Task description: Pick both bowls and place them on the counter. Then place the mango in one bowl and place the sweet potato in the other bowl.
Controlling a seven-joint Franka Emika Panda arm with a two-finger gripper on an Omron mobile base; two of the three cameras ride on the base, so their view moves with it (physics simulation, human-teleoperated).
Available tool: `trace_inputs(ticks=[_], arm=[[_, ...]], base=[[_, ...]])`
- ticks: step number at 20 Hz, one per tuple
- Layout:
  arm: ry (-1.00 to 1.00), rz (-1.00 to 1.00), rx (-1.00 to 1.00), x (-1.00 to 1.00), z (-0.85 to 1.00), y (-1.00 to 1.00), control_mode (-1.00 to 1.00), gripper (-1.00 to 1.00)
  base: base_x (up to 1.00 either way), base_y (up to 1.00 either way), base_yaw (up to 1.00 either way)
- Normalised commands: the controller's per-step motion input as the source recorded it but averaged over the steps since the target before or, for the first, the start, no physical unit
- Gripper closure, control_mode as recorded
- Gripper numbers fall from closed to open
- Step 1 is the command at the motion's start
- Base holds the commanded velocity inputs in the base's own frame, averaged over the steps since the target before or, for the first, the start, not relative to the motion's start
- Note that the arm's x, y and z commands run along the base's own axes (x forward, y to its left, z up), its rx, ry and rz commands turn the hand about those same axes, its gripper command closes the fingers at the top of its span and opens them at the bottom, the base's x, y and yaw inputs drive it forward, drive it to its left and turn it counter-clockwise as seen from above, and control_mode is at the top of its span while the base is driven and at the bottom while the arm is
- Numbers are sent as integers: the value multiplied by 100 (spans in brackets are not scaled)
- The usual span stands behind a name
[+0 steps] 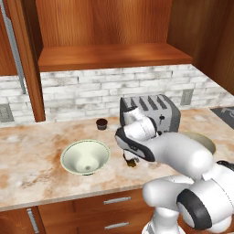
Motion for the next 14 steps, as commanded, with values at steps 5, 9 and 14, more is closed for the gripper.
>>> trace_inputs(ticks=[5, 9, 14], arm=[[-15, 1, 6, 1, -11, 43, -100, -100], [-15, 6, 10, 13, -15, 23, -100, -100], [-1, 13, 1, 30, -1, 5, -100, -100]], base=[[0, 0, 0], [0, 0, 0], [0, 0, 0]])
